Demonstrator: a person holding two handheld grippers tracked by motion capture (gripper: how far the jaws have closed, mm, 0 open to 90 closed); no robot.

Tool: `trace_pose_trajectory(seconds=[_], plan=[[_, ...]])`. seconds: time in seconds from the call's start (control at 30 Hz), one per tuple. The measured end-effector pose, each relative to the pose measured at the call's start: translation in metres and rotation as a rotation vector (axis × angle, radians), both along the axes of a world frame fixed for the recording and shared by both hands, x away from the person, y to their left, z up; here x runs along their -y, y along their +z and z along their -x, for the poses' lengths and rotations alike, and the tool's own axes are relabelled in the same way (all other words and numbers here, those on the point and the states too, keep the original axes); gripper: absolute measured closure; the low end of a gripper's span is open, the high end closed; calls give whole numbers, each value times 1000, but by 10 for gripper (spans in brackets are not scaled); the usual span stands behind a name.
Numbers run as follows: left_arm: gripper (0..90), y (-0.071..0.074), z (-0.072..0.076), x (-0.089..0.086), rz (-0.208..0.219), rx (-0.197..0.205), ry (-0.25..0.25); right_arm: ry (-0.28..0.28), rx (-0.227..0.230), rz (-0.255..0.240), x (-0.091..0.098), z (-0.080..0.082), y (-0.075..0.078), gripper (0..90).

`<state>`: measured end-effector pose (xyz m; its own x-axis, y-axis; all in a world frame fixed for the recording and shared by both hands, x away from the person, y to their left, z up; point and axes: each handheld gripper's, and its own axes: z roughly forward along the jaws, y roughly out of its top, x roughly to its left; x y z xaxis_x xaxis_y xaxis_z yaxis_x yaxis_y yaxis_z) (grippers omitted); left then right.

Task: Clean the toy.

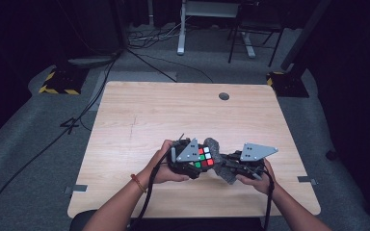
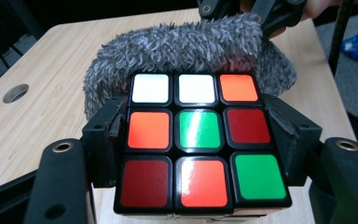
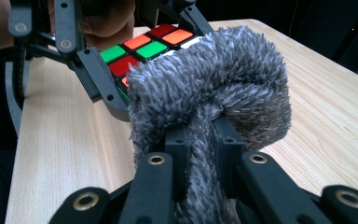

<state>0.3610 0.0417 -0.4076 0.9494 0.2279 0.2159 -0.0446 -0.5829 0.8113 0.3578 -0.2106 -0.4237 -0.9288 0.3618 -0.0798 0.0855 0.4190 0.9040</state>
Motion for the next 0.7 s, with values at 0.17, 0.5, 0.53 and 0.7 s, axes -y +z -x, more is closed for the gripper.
trace_pose_trajectory(seconds=[0.17,0.5,0.53,0.7], plan=[[332,-5,-2,3,-32,-24,0,5,25,-20,-1,3,5,803],[334,-25,-14,8,-94,-89,13,-5,17,33,-5,1,2,802],[334,-26,-15,8,-96,-95,14,-6,10,37,-4,-1,1,802],[333,-36,-19,6,-137,-127,37,-43,-35,113,4,-12,-8,801]])
